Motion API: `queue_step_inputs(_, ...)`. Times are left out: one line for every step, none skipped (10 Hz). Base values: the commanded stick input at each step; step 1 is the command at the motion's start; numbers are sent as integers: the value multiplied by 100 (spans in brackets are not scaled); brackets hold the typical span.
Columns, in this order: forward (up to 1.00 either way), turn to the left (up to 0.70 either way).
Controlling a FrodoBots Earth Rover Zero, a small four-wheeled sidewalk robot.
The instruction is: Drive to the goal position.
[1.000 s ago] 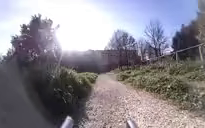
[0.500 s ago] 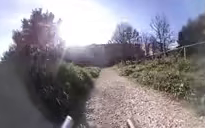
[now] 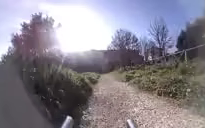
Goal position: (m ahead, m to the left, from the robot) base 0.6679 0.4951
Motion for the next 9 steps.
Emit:
queue_step_inputs(50, 0)
queue_step_inputs(50, 0)
queue_step_inputs(50, 0)
queue_step_inputs(50, 0)
queue_step_inputs(50, 0)
queue_step_inputs(50, 0)
queue_step_inputs(50, 0)
queue_step_inputs(50, 0)
queue_step_inputs(50, 0)
